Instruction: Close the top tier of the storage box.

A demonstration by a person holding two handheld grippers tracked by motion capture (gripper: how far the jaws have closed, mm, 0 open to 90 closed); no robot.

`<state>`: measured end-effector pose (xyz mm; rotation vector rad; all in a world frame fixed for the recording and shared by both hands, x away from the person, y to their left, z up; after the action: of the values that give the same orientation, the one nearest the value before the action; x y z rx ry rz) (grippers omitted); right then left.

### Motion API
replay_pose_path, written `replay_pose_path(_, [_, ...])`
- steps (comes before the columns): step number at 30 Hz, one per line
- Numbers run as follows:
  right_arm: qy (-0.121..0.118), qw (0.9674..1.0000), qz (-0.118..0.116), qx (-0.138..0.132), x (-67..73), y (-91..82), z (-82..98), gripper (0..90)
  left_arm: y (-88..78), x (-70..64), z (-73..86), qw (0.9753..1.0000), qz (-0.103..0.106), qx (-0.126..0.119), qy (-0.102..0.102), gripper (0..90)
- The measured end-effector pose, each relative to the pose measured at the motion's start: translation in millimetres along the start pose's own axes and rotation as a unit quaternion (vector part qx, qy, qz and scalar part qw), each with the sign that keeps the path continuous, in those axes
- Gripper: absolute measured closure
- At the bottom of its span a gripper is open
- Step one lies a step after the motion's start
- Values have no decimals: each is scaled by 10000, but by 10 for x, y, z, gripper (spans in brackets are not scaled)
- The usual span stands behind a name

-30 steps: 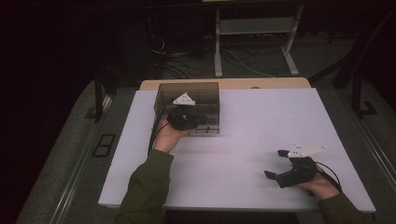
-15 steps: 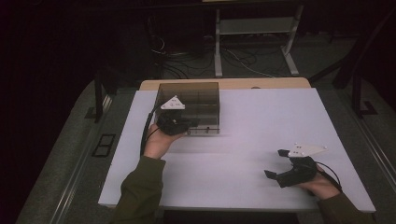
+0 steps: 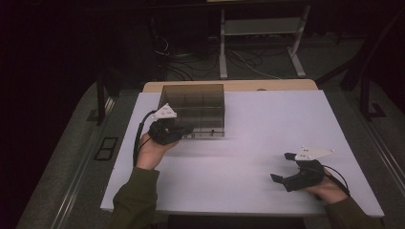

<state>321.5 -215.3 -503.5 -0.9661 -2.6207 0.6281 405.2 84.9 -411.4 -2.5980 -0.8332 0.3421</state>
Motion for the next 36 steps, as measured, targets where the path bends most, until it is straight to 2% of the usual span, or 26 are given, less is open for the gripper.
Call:
replay_pose_path(8, [-11, 10000, -4, 5, 5, 7, -1, 19, -48, -13, 149, 10000, -39, 71, -24, 891])
replay_pose_path(17, [-19, 10000, -11, 11, 8, 4, 1, 19, -107, 72, 342, 9996, -171, 214, -99, 891])
replay_pose_path(27, [-42, 10000, -19, 21, 12, 12, 5, 19, -124, 242, 438, 9987, -421, 252, -170, 890])
replay_pose_path(36, [-45, 10000, -23, 27, 15, 15, 7, 19, -73, 270, 458, 9985, -475, 236, -159, 890])
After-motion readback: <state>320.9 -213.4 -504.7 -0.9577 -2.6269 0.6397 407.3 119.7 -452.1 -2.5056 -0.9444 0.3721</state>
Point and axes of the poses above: each handheld gripper's, and its own axes: y roughly forward along the jaws, z roughly out of its underside, x roughly to its left, the point moved 10 cm from there along y, roughly forward along the jaws, and after that the axes turned 7 degrees about -x, right-handed, at the moved point
